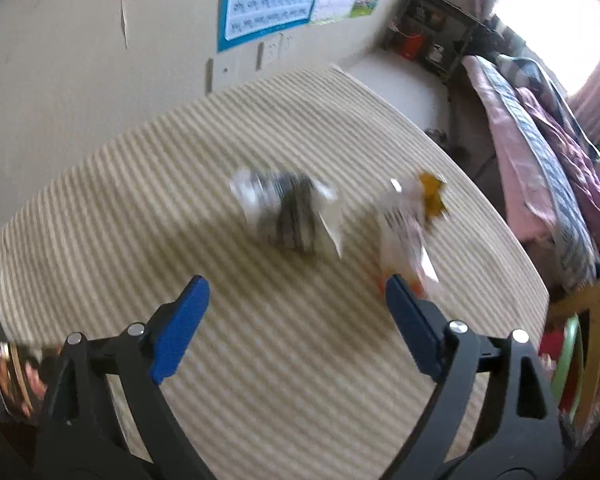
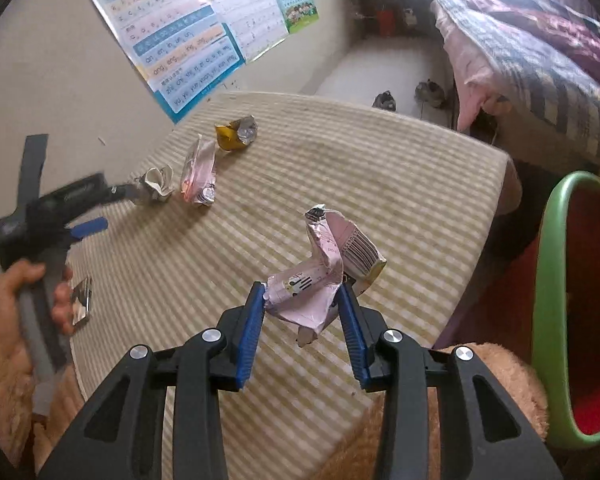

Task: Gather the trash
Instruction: 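Grasp the white patterned paper wrapper with the left gripper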

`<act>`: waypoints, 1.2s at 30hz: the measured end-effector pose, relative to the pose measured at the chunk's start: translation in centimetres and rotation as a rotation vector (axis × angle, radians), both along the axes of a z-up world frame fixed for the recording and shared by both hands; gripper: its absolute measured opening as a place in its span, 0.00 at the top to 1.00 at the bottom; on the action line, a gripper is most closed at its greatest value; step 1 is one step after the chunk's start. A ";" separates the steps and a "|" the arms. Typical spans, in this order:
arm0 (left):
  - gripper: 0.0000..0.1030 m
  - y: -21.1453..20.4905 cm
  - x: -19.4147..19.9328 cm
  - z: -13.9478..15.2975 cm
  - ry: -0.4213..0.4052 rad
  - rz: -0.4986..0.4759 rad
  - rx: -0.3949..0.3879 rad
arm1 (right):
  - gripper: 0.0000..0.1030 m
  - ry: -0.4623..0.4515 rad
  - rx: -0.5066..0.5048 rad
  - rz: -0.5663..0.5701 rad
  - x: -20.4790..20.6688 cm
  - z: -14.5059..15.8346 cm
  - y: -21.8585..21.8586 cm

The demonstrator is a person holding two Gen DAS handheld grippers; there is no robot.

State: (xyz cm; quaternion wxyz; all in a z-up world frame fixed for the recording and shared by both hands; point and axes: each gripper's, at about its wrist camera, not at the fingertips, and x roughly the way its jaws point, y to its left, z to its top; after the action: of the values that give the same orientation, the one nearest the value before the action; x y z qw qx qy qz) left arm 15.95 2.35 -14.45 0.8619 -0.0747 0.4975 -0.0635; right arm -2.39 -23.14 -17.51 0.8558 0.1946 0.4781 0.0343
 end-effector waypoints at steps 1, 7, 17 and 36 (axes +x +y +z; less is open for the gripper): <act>0.10 0.2 0.9 -0.1 0.003 0.014 -0.010 | 0.64 0.023 0.003 0.001 0.2 -0.5 0.0; 0.09 0.0 4.7 -1.3 0.039 0.030 -0.046 | 0.64 0.049 0.032 0.004 0.5 -1.1 -0.2; 0.42 0.1 6.6 -3.4 0.114 0.024 -0.004 | 0.64 0.076 0.037 0.006 0.5 -1.5 -0.3; 0.42 -2.6 -6.0 -1.0 0.076 -0.085 -0.001 | 0.64 0.078 0.029 0.003 0.6 -1.5 -0.2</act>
State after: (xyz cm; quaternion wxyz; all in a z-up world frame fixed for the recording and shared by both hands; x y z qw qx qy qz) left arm 9.96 -0.22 -15.42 0.8388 -0.0561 0.5327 -0.0976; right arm -1.78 -23.31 -19.04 0.8334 0.2077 0.5110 0.0348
